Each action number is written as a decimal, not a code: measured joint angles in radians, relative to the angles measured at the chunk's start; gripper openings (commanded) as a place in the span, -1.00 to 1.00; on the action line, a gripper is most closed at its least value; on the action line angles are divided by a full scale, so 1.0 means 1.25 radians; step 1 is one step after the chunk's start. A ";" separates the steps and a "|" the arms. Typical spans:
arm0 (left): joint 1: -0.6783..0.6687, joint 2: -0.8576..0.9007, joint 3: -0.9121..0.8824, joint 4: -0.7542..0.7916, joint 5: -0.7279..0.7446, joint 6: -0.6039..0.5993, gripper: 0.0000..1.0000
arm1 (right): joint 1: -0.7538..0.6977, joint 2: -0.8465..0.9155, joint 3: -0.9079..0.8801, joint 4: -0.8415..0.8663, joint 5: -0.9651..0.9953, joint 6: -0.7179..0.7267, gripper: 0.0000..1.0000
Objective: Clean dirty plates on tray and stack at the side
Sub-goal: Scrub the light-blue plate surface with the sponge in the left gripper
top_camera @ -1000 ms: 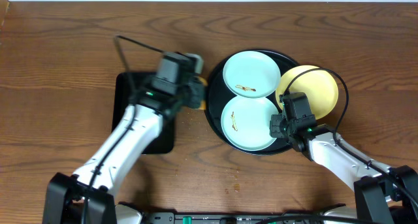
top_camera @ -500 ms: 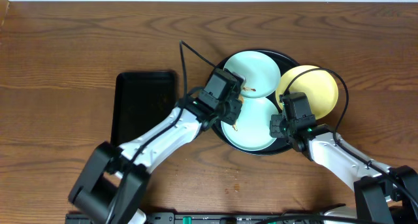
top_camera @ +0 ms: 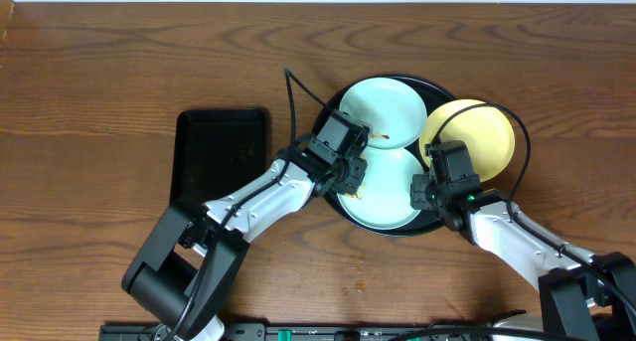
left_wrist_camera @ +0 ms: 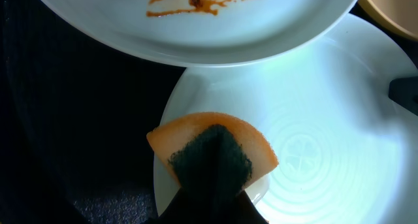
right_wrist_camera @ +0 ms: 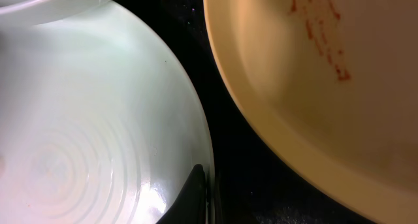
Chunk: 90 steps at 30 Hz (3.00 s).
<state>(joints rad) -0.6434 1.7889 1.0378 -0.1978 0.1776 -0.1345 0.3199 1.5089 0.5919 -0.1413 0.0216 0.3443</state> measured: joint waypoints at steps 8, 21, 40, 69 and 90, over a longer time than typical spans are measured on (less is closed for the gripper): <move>-0.003 0.003 0.000 0.015 0.000 -0.003 -0.85 | 0.000 0.000 0.000 0.000 0.000 0.000 -0.98; -0.010 0.004 0.000 0.047 0.023 -0.120 -0.85 | 0.000 0.000 0.000 0.000 0.000 0.000 -0.97; -0.023 0.042 0.000 0.025 0.018 -0.102 -0.85 | 0.000 0.000 0.000 0.000 0.000 0.000 -0.98; -0.036 0.123 0.038 0.055 0.163 -0.101 -0.85 | 0.000 0.000 0.000 0.000 0.000 0.000 -0.98; -0.031 -0.019 0.049 0.014 0.397 -0.186 -0.87 | 0.000 0.000 0.000 -0.001 0.000 0.000 -0.94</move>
<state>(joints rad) -0.6819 1.7657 1.0996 -0.1799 0.6743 -0.3676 0.3199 1.5093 0.5919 -0.1421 0.0216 0.3439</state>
